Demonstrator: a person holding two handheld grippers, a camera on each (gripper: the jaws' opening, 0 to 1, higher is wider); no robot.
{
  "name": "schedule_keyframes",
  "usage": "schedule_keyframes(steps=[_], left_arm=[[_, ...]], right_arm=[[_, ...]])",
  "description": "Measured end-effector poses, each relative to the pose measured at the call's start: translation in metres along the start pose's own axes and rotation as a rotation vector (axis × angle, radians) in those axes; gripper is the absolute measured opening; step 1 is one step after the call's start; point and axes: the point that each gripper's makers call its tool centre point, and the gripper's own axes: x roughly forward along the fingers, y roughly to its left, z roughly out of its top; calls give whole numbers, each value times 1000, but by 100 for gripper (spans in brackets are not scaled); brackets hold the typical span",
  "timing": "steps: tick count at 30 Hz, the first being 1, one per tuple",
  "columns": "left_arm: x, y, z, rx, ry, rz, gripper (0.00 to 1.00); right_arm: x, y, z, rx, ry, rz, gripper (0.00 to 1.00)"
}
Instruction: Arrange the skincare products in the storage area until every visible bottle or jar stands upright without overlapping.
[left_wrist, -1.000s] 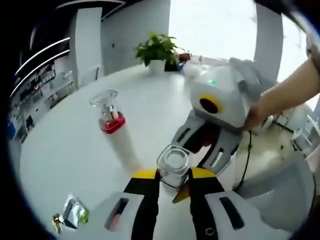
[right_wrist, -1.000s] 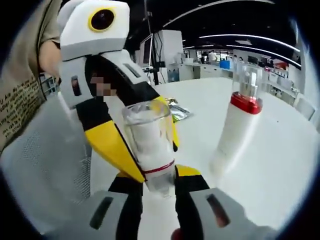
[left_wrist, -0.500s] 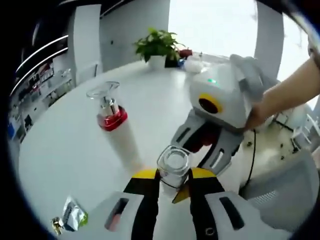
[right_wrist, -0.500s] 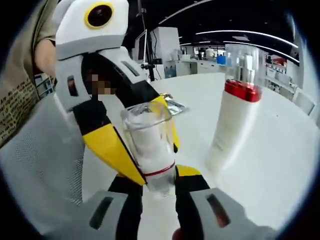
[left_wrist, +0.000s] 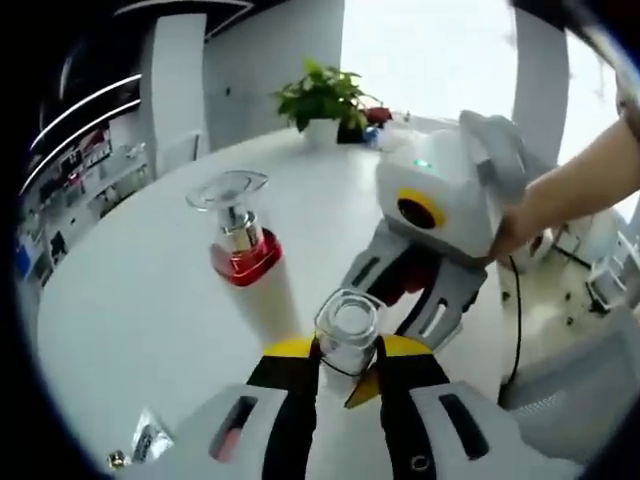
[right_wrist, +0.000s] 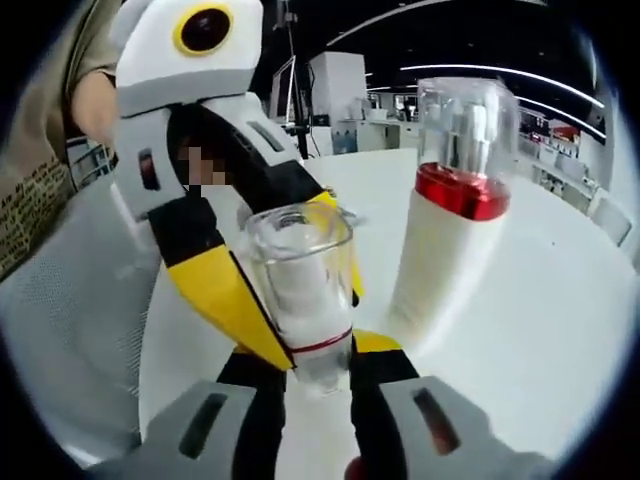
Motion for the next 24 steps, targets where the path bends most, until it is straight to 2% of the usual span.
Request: schedule_keyframes(steps=[24], left_arm=[[6,13,6,31,3,-1,19]], right_arm=[[-1,-17,3,15,-18,5,24]])
